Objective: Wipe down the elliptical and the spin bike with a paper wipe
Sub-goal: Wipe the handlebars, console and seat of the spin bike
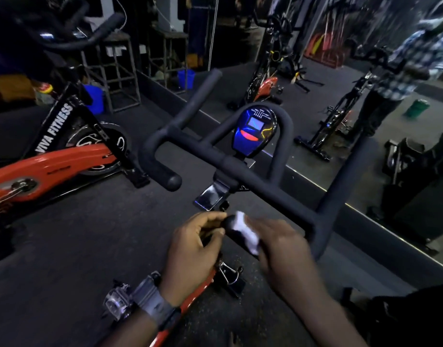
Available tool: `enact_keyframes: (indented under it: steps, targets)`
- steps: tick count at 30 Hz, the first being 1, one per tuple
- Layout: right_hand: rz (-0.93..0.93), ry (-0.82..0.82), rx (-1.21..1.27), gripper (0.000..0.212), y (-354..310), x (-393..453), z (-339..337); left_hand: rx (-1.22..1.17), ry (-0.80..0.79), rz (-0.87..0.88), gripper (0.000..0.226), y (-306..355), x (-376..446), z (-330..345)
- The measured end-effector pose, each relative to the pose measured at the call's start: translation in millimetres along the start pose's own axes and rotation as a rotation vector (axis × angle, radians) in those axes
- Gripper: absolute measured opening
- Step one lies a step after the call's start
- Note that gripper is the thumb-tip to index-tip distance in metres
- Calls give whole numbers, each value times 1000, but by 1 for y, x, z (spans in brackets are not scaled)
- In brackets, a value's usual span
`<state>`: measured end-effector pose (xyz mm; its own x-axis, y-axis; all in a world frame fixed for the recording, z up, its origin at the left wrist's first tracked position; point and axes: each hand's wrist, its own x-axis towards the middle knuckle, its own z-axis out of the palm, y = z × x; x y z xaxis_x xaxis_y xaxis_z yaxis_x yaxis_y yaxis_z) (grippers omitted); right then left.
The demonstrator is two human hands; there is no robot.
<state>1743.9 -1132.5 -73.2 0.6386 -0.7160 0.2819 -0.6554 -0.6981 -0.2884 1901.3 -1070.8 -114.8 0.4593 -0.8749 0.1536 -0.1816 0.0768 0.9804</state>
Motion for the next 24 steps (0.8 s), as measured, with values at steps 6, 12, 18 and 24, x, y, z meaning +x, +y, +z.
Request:
enact_keyframes:
  steps: [6, 12, 18, 24]
  targets:
    - [-114, -140, 63, 38, -15, 31, 23, -189, 36, -148, 34, 0, 2, -2]
    - [-162, -155, 98, 45, -7, 22, 1, -222, -16, -143, 27, 2, -4, -2]
    - [-178, -118, 110, 24, -2, 27, -6, 102, -36, -107, 36, -4, -3, -5]
    - [-164, -224, -22, 38, -4, 48, 5, 127, -5, -114, 27, -5, 6, -1]
